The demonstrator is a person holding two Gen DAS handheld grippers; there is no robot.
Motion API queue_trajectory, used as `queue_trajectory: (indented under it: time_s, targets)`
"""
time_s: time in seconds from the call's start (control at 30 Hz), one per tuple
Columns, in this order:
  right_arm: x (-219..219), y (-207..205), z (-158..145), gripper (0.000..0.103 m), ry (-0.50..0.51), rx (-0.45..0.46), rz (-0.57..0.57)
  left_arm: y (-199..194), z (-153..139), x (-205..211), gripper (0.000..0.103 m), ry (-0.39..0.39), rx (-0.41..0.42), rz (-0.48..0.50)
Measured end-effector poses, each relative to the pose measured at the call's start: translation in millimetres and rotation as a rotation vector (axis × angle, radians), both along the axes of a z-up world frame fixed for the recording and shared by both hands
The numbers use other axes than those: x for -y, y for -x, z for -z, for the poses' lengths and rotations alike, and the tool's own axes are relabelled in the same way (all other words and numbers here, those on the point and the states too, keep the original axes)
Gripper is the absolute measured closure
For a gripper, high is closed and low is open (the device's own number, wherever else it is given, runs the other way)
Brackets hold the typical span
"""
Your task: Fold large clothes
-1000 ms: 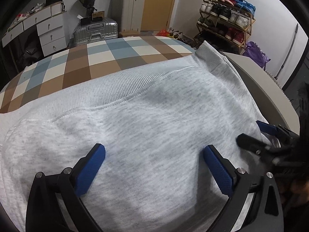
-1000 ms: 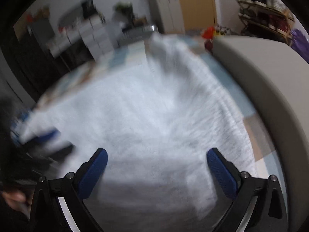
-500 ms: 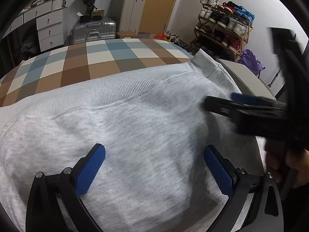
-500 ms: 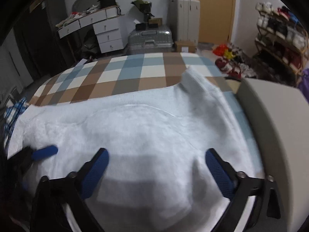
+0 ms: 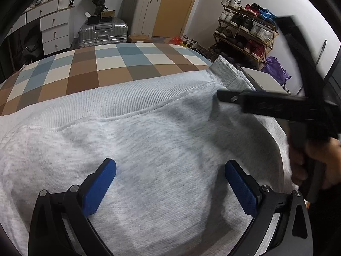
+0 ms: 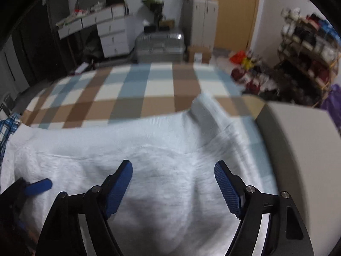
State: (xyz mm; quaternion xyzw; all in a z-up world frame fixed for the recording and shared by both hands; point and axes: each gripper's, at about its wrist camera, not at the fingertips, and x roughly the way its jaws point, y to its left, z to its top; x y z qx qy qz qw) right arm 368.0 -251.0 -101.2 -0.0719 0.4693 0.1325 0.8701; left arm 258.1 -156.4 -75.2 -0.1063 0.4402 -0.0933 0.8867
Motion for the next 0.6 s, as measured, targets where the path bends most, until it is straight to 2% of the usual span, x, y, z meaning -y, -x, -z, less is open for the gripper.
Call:
queue_trajectory:
  time_s: [0.03,0.07,0.23,0.33,0.37,0.43,0.47,0.5,0.53,0.6]
  targets:
    - [1.3,-6.0,12.3,0.031,-0.018,-0.029,-0.006,0.0,0.2,-1.0,0.004,0.005,0.0,-0.001]
    - [1.8,-6.3,13.1,0.03,-0.032,-0.002,-0.021,-0.1,0.3,-1.8,0.004,0.009,0.0,-0.001]
    - [4.7,7.6,-3.3,0.03,-0.004,-0.018,-0.025,1.0,-0.2,-3.8,0.004,0.016,0.003,0.001]
    - [12.4,45.1,-28.5,0.03,-0.028,0.109,-0.046,0.9,0.0,-3.9,0.004,0.014,0.002,0.001]
    - [16.2,56.4,-28.5,0.029,-0.017,0.119,-0.052,0.6,0.1,-3.1,0.004,0.006,0.001,0.002]
    - [23.6,58.9,-9.2,0.03,0.017,0.054,-0.034,0.4,0.2,-2.2,0.004,-0.004,0.0,0.003]
    - [29.3,58.4,2.4,0.031,0.0,0.025,-0.033,0.5,0.2,-1.7,0.004,-0.006,0.0,0.003]
    - [40.7,60.5,9.3,0.031,-0.082,0.048,-0.036,0.5,0.3,-1.3,0.004,-0.008,-0.001,0.003]
    - [46.2,61.2,10.8,0.031,-0.115,0.046,-0.033,0.6,0.2,-1.5,0.004,-0.007,0.0,0.004]
    - [48.6,63.6,6.6,0.032,-0.114,0.038,-0.029,0.7,0.0,-2.4,0.004,0.0,0.001,0.003]
